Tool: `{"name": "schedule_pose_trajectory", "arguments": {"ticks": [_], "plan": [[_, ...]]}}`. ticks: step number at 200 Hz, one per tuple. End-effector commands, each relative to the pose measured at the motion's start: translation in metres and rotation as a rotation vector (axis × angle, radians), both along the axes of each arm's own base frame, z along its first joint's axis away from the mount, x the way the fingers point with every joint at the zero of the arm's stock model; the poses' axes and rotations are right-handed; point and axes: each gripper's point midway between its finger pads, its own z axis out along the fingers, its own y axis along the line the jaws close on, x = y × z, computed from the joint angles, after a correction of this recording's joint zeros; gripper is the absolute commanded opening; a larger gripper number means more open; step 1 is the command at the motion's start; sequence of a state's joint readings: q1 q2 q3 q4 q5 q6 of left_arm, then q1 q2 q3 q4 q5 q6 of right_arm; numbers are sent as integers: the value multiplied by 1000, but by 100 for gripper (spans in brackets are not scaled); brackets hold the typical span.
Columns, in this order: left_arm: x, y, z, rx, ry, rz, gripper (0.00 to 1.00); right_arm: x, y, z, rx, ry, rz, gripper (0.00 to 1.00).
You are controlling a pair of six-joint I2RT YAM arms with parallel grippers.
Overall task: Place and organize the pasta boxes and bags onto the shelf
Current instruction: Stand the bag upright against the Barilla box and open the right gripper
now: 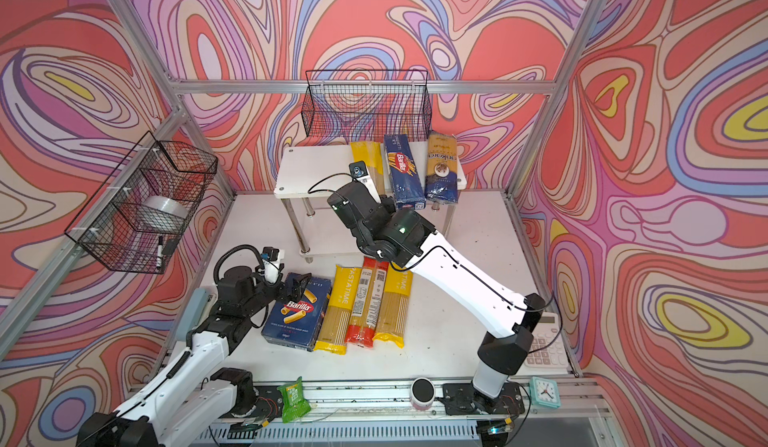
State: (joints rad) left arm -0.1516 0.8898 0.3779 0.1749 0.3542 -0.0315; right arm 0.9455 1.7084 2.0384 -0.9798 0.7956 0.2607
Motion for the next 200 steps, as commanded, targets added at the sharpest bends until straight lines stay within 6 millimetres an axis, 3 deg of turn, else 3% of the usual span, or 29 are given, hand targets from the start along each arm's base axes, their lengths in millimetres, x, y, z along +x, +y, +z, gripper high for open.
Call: {"name": "schedule_pose_trajectory", "arguments": {"ticks": [1,37,98,147,192,200], "plan": [[0,1,2,-2,-8,9,100,10,-2,19,15,-79,-36,7],[0,2,2,-2,-8,11,100,23,5,13,29,-55,-9,14],[0,2,2,-2,-9,13,100,33,3,9,44,-36,-5,35],[0,2,2,-1,-7,14,100,28,6,5,74,5,35,47],[0,1,1,-2,-3,5,100,16,14,10,124,43,118,52],[0,1,2,-2,-4,5,100,13,15,12,135,46,131,59]]}}
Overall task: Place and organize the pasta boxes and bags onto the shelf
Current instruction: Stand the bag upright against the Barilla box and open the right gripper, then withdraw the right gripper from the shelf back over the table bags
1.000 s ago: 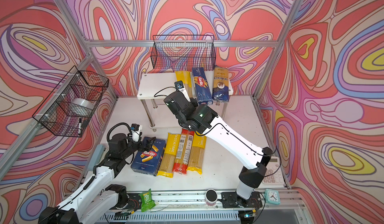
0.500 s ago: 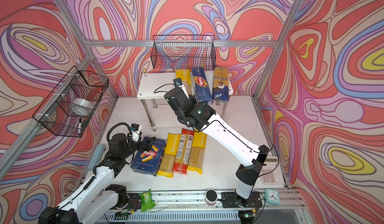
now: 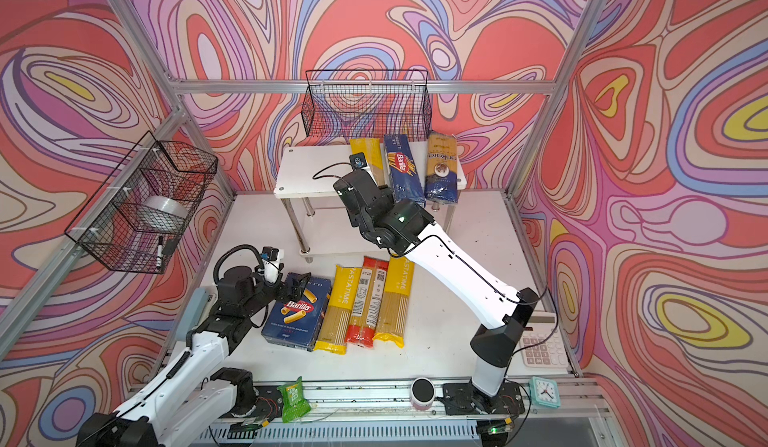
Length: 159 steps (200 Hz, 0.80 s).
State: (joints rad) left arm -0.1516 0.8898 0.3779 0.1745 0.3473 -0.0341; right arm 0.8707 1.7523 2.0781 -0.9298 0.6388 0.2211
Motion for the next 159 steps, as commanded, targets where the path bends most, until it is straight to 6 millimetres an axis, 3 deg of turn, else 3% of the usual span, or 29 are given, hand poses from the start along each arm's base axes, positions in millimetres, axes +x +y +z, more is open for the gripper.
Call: {"name": "schedule_pose_trajectory", "arguments": {"ticks": [1,10,72,159], "plan": [[0,-1,2,-3,-4,-4,100,-11,4,19,79,5,61,60],[0,0,2,-2,-5,-3,100,-13,2,22,84,3,65,67],[0,-2,1,-2,0,-11,100,-36,-7,42,154,2,129,69],[-2,-4,2,-6,-2,-29,100,-116,-21,27,258,91,422,71]]}}
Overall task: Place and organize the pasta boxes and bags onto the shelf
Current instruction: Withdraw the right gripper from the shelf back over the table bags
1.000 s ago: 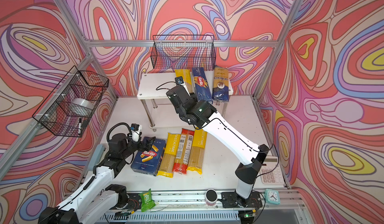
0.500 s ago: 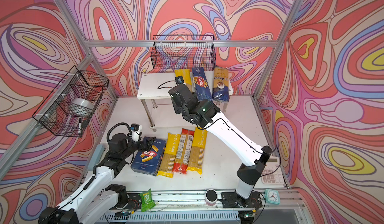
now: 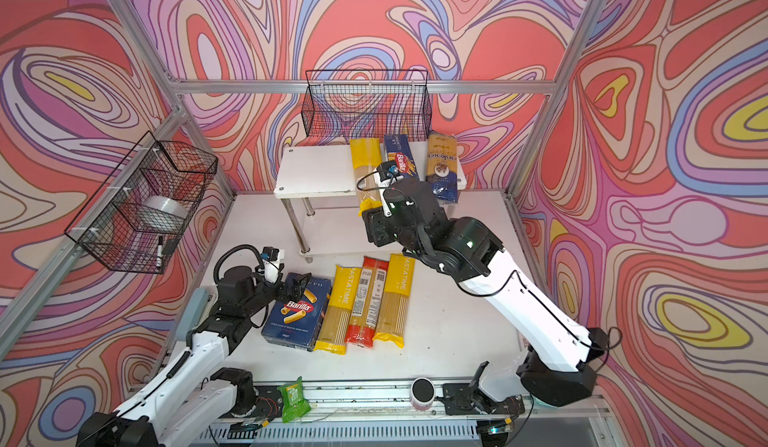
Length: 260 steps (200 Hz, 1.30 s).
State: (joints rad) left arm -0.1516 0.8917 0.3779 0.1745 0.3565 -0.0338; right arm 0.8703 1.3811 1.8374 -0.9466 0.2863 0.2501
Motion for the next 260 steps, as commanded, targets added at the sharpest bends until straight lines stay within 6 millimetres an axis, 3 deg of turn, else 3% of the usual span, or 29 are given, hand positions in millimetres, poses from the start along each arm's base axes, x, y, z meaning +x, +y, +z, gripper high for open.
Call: {"name": "schedule_pose_trajectory", "arguments": {"ticks": [1,16,82,147,164,182,225,260], "plan": [[-1,-3,2,-2,-5,-19,100,-24,6,-8,36,1,136,71],[0,-2,3,-1,-9,-11,100,-31,0,-13,51,-43,159,70],[0,-2,2,-1,0,-15,100,-33,-7,-81,20,-19,142,69],[1,-2,1,0,1,-12,100,-21,-13,-106,9,-54,68,68],[0,-2,2,-1,-1,-14,100,-1,-36,-129,-25,-28,-101,74],[0,-2,2,0,-1,-12,100,9,-48,-157,13,60,-135,76],[1,-1,1,1,2,-4,100,9,-79,-210,55,207,-226,78],[3,1,-1,5,16,6,100,9,-82,-239,60,296,-251,82]]}}
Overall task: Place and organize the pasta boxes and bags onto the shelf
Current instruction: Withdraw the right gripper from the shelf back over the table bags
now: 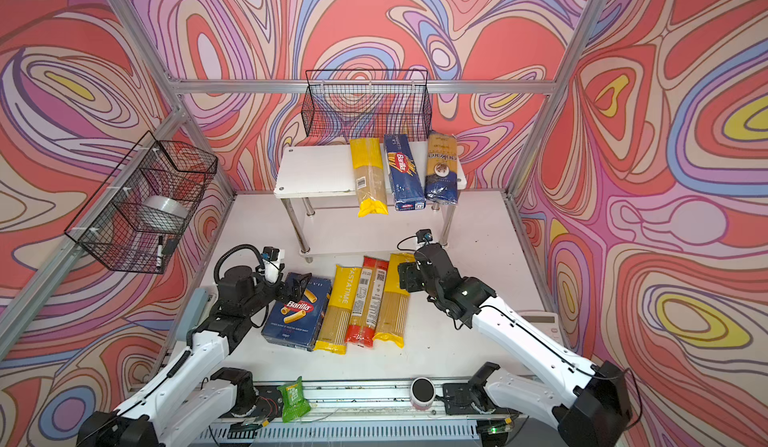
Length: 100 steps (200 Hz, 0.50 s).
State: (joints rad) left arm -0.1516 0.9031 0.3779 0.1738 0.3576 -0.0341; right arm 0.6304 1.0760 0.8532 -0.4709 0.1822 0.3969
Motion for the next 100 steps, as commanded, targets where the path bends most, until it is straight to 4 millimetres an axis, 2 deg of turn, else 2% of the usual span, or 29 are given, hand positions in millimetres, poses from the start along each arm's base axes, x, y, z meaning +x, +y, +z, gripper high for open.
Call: {"name": "schedule_pose_trajectory", "arguments": {"ticks": [1,53,100], "plan": [[3,1,2,3,6,6,100,-1,1,-13,48,47,-25,82],[6,1,1,8,21,9,100,-4,-3,-65,58,163,-75,86],[5,1,0,7,24,13,100,0,2,-89,33,229,-66,91]]}}
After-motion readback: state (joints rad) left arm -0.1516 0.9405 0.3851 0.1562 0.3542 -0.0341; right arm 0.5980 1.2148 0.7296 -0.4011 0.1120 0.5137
